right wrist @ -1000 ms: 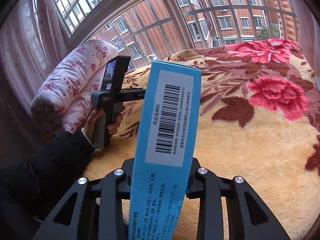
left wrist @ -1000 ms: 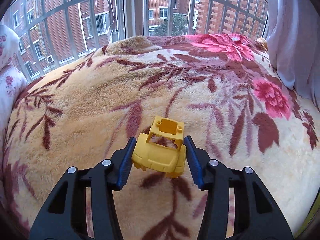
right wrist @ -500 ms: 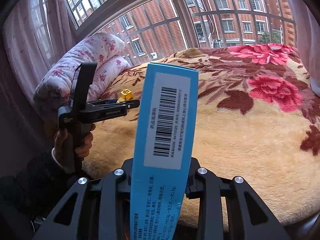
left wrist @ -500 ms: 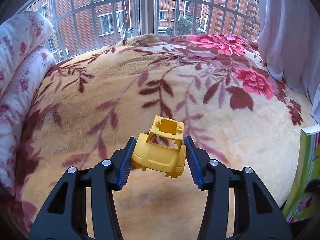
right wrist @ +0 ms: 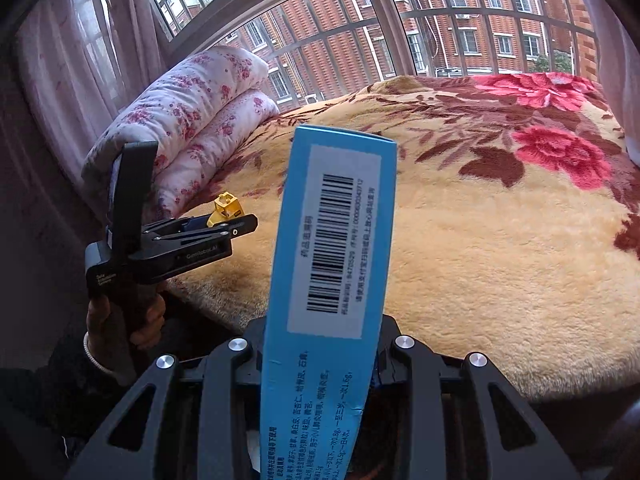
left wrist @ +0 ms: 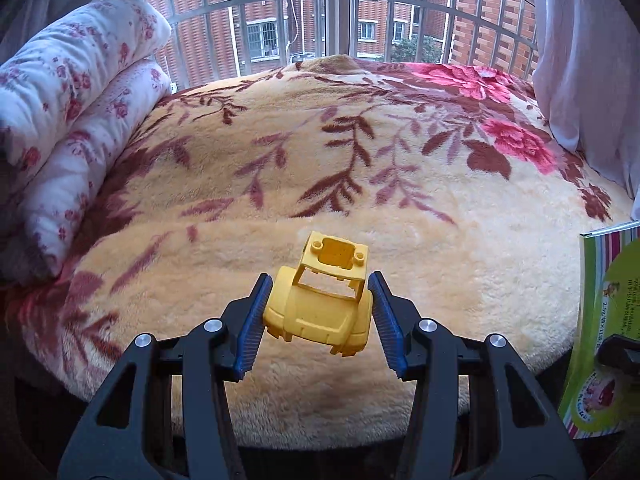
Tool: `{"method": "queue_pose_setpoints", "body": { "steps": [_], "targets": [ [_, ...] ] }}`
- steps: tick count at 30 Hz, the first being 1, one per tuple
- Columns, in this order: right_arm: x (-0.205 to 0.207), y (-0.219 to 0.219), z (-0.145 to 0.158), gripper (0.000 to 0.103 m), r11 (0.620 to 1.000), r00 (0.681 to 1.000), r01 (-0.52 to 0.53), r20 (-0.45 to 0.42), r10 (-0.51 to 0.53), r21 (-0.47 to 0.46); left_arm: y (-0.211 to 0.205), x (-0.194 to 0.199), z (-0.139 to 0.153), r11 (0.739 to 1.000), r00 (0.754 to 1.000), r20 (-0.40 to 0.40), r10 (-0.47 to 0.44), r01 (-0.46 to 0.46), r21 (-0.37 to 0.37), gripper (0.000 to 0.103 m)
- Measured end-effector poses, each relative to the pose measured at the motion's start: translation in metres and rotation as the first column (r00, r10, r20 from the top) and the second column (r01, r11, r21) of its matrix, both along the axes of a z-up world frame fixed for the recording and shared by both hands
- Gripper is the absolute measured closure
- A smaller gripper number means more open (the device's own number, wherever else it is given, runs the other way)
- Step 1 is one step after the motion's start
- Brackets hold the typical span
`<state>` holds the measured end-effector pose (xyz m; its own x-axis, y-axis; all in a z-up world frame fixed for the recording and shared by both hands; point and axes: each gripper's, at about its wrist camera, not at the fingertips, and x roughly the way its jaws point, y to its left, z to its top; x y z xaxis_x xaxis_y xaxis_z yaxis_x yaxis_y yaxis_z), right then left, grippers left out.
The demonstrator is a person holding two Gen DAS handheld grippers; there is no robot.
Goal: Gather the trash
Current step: 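Lower the carton and yellow toy into the orange bucket and open both grippers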
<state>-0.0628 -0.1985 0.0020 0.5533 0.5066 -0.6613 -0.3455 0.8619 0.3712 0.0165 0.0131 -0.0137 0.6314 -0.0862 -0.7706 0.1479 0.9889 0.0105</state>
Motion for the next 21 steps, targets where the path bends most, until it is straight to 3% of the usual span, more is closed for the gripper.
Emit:
{"method": "queue_pose_setpoints", "body": {
  "steps": [12, 21],
  "targets": [
    [-0.04, 0.012, -0.012, 0.07, 0.998, 0.998, -0.05, -0.038, 0.049, -0.028, -0.01, -0.06, -0.026, 1.0, 0.998, -0.049, -0.027, 0.028, 0.002, 0.054],
    [-0.071, 0.021, -0.039, 0.07, 0.992, 0.99, -0.102, -0.107, 0.094, -0.069, -0.012, -0.096, -0.058, 0.998, 0.992, -0.117, -0.054, 0.057, 0.024, 0.054]
  ]
}}
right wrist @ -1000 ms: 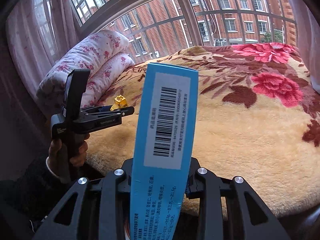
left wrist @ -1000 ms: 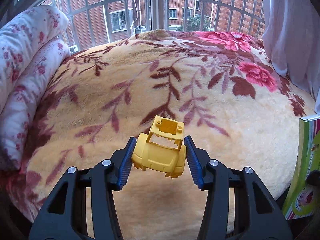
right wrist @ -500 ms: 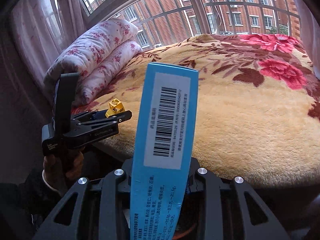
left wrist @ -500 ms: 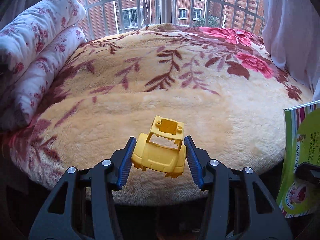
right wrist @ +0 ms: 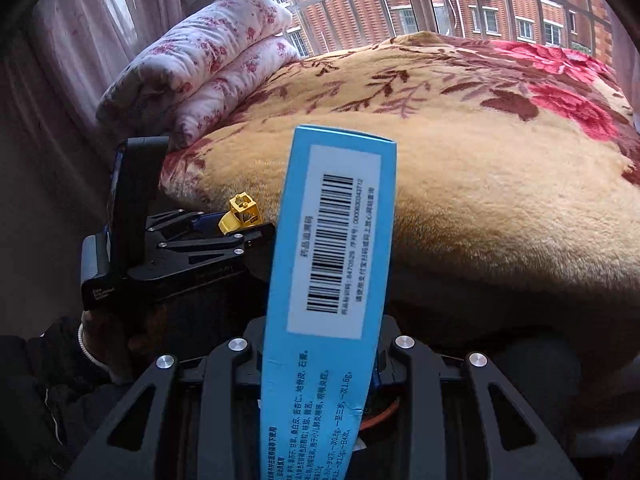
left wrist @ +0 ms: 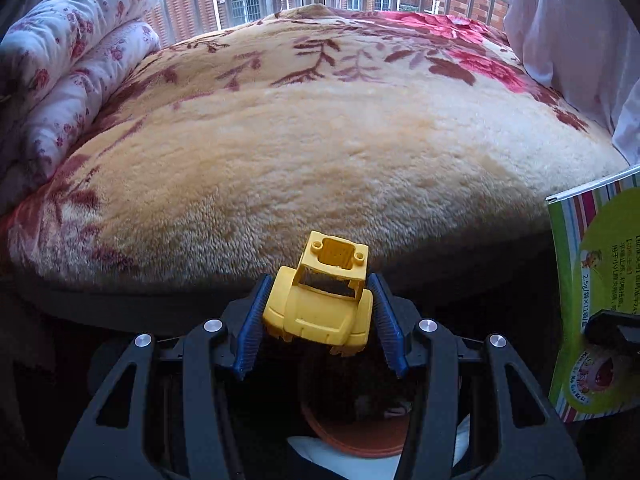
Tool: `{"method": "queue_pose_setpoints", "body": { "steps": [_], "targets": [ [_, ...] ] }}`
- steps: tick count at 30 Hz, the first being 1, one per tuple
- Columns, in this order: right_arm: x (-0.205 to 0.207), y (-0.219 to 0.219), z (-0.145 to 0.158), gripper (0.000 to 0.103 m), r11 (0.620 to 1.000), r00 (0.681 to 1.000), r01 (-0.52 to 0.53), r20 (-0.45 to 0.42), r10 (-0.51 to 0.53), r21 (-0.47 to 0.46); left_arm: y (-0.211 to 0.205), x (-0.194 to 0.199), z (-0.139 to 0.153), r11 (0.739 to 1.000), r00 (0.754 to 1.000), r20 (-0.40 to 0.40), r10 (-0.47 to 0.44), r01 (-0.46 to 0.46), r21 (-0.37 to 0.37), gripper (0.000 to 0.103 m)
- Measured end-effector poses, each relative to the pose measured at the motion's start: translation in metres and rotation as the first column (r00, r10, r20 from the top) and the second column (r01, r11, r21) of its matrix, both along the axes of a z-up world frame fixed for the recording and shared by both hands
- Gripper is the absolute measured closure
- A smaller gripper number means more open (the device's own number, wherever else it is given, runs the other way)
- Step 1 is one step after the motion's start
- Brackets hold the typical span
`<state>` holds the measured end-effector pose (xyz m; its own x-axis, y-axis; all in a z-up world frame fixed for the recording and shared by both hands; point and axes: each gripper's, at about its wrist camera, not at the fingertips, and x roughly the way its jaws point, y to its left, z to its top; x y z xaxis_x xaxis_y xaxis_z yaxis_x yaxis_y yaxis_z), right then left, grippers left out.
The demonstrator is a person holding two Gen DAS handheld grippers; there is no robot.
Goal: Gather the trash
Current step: 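Lower the carton and yellow toy into the orange bucket and open both grippers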
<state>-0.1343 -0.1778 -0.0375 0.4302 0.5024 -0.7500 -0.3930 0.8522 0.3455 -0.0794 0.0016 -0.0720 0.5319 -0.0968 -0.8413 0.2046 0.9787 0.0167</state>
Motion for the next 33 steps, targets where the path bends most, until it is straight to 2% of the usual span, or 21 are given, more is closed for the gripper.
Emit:
{"method": "queue_pose_setpoints", "body": {
  "steps": [6, 18, 19, 20, 21, 23, 33],
  "targets": [
    [-0.009, 0.002, -0.022, 0.07, 1.0, 0.998, 0.001, -0.055, -0.002, -0.006, -0.002, -0.012, -0.023, 1.0, 0.998, -0.061, -0.026, 0.026, 0.005, 0.054],
    [-0.009, 0.005, -0.044, 0.068, 1.0, 0.993, -0.012, -0.114, 0.009, -0.02, -0.004, -0.016, -0.053, 0.998, 0.984, -0.166, -0.067, 0.067, -0.008, 0.053],
    [-0.008, 0.006, -0.046, 0.066, 1.0, 0.993, -0.014, -0.121, 0.011, -0.026, -0.006, -0.016, -0.055, 0.997, 0.98, -0.183, -0.078, 0.079, -0.004, 0.047],
    [-0.006, 0.007, -0.048, 0.053, 0.999, 0.992, -0.015, -0.126, 0.011, -0.031, -0.008, -0.016, -0.059, 0.996, 0.977, -0.198, -0.082, 0.086, 0.011, 0.039],
    [-0.005, 0.006, -0.049, 0.04, 0.999, 0.992, -0.006, -0.123, 0.001, -0.036, -0.008, -0.016, -0.062, 0.996, 0.976, -0.204, -0.077, 0.084, 0.027, 0.024],
    [-0.004, 0.002, -0.05, 0.039, 0.999, 0.993, 0.013, -0.113, -0.018, -0.043, -0.007, -0.016, -0.066, 0.996, 0.978, -0.2, -0.067, 0.077, 0.044, 0.022],
    [0.006, -0.024, -0.042, 0.039, 0.995, 0.992, 0.092, -0.086, -0.094, -0.034, 0.008, -0.011, -0.064, 0.998, 0.979, -0.201, -0.044, 0.051, 0.03, 0.022]
  ]
}}
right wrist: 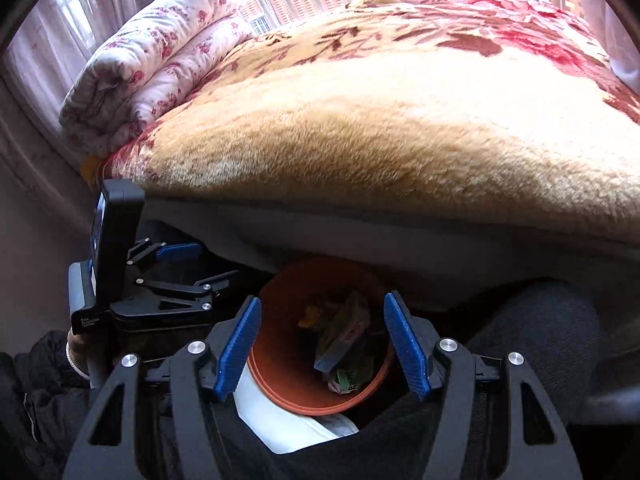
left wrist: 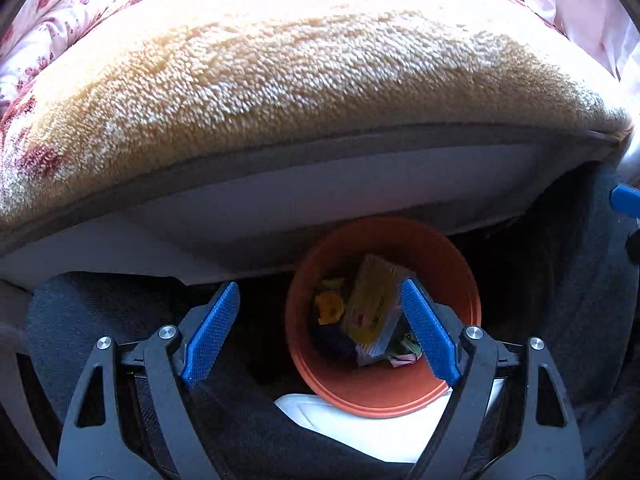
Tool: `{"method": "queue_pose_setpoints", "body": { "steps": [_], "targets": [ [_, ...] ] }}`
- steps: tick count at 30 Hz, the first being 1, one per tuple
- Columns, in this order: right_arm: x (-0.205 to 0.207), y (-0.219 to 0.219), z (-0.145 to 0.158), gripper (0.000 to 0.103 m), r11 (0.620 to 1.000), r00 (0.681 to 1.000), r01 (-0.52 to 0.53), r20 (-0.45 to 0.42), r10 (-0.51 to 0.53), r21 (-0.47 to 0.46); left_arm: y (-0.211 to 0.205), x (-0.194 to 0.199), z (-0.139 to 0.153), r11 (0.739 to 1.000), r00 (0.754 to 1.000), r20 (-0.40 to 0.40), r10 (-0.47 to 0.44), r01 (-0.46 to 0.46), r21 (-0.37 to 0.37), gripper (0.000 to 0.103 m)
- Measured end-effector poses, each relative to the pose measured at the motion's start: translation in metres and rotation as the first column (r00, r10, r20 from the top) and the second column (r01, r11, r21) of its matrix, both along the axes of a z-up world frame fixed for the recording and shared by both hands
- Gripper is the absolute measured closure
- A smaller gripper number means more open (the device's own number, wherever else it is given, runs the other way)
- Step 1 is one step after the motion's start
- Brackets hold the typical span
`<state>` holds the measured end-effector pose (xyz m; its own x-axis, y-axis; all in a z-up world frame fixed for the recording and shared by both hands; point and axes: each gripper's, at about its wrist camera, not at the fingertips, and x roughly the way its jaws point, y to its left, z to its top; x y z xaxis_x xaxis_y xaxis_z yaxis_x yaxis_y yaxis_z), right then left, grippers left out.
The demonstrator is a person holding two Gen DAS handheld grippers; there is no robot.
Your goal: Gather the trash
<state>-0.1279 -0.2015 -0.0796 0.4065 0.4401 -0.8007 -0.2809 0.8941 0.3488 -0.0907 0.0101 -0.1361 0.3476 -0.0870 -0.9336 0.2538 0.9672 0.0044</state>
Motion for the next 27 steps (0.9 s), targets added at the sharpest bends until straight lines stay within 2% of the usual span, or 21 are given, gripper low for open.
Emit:
{"method": "queue_pose_setpoints", "body": {
  "steps": [2, 5, 7, 10, 13, 16, 18, 20, 23, 27],
  "targets": [
    [0.002, -0.003, 0.009, 0.038, 1.0, 0.999, 0.008, 0.035, -0.008, -0.001, 0.0, 0.001, 0.008, 1.0, 1.0, 0.027, -0.007, 0.007, -0.007, 0.022],
    [0.007, -0.009, 0.03, 0.023, 0.999, 0.991, 0.028, 0.129, -0.026, -0.017, 0.0, 0.005, 0.034, 0.999, 0.995, 0.097, -0.011, 0.014, -0.038, 0.021],
    [0.015, -0.012, 0.046, 0.015, 0.997, 0.975, 0.073, 0.215, -0.062, -0.041, 0.002, 0.01, 0.055, 0.998, 0.986, 0.169, 0.003, 0.007, -0.058, 0.012],
    [0.034, -0.021, 0.068, 0.005, 0.987, 0.93, 0.161, 0.338, -0.145, -0.017, 0.004, 0.024, 0.09, 0.996, 0.956, 0.289, 0.041, -0.017, -0.087, 0.012],
    [0.068, -0.028, 0.078, 0.005, 0.968, 0.888, 0.251, 0.403, -0.223, -0.019, 0.001, 0.05, 0.121, 0.993, 0.909, 0.41, 0.075, -0.03, -0.115, 0.009],
    [0.109, -0.027, 0.076, 0.005, 0.936, 0.841, 0.342, 0.471, -0.266, -0.083, -0.007, 0.085, 0.134, 0.993, 0.874, 0.477, 0.095, -0.047, -0.112, 0.008],
    [0.136, -0.029, 0.069, 0.005, 0.916, 0.821, 0.384, 0.496, -0.282, -0.115, -0.014, 0.113, 0.137, 0.995, 0.867, 0.49, 0.094, -0.062, -0.082, 0.008],
    [0.162, -0.03, 0.058, 0.005, 0.906, 0.82, 0.408, 0.482, -0.309, -0.114, -0.017, 0.143, 0.134, 0.995, 0.87, 0.483, 0.1, -0.076, -0.069, 0.008],
    [0.187, -0.035, 0.046, 0.005, 0.892, 0.81, 0.445, 0.461, -0.362, -0.082, -0.023, 0.17, 0.123, 0.992, 0.883, 0.455, 0.114, -0.076, -0.102, 0.008],
    [0.208, -0.03, 0.034, 0.005, 0.877, 0.804, 0.471, 0.455, -0.382, -0.097, -0.028, 0.203, 0.11, 0.986, 0.9, 0.412, 0.143, -0.091, -0.143, 0.008]
  ]
}}
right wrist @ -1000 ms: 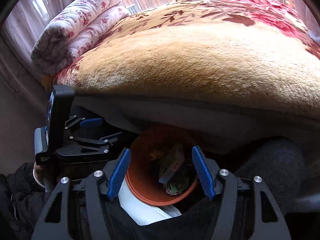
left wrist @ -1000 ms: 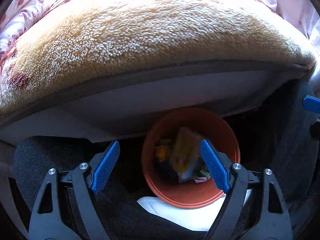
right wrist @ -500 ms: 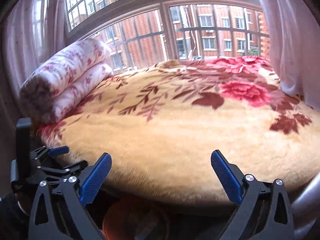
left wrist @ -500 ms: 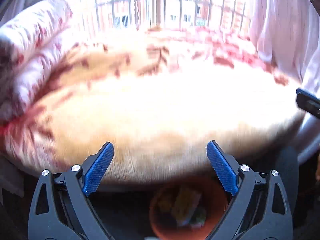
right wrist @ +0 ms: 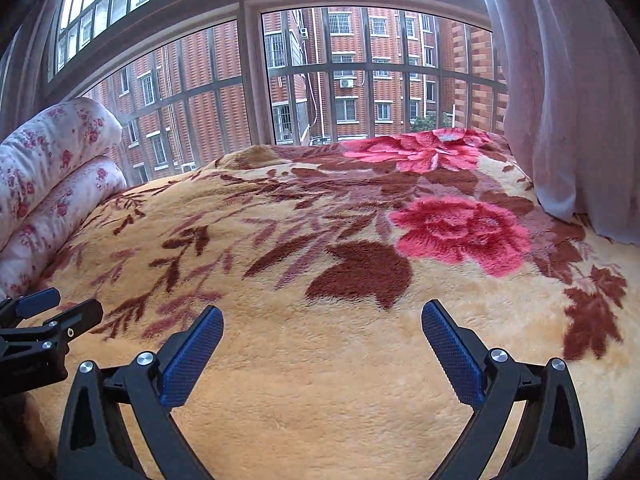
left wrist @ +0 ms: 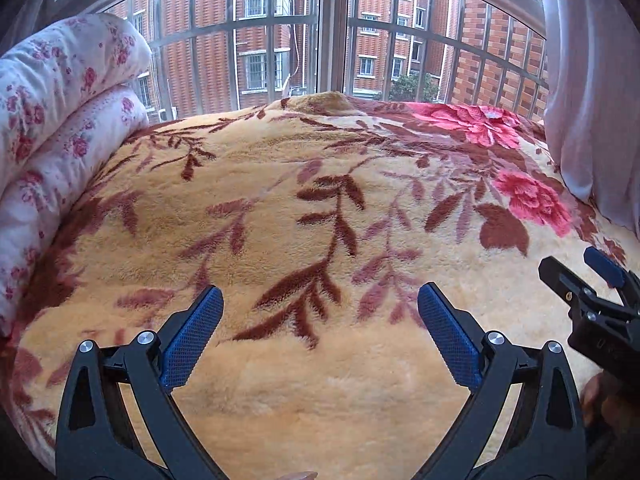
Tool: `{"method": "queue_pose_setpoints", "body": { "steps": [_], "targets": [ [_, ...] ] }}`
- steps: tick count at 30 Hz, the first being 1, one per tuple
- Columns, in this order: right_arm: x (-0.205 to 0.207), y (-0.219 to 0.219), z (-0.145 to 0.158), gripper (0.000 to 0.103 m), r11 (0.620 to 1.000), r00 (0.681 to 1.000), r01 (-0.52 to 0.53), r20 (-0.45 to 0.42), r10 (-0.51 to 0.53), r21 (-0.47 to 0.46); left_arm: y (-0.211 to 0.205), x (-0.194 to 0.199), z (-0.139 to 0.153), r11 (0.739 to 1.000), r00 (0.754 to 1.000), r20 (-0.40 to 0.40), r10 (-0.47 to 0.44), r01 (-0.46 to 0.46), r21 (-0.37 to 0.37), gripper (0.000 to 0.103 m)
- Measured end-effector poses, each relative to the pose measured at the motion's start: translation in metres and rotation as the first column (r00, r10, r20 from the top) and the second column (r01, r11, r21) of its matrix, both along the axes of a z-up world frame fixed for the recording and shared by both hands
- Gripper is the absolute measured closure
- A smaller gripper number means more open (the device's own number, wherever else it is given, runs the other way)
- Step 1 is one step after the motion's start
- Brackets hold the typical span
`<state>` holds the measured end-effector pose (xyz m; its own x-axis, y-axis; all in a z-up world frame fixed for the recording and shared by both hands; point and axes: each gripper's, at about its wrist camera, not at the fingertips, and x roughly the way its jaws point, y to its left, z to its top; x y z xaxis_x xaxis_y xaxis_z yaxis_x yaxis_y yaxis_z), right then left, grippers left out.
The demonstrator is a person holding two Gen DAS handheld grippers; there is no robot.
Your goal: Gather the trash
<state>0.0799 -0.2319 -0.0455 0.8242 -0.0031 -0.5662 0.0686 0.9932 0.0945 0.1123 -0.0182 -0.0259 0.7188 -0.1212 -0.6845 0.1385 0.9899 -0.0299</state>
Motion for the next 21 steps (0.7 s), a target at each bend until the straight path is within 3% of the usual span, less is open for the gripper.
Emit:
{"method": "queue_pose_setpoints", "body": {
  "steps": [13, 21],
  "targets": [
    [0.01, 0.0, -0.022, 0.005, 1.0, 0.997, 0.018, -0.076, -0.017, 0.013, 0.008, 0.026, -0.031, 0.998, 0.995, -0.078, 0.064, -0.065, -0.018, 0.008],
    [0.007, -0.001, -0.022, 0.005, 1.0, 0.998, 0.021, -0.062, -0.02, 0.021, 0.003, 0.024, -0.033, 0.999, 0.995, -0.084, 0.046, -0.045, 0.011, 0.008]
  ]
}}
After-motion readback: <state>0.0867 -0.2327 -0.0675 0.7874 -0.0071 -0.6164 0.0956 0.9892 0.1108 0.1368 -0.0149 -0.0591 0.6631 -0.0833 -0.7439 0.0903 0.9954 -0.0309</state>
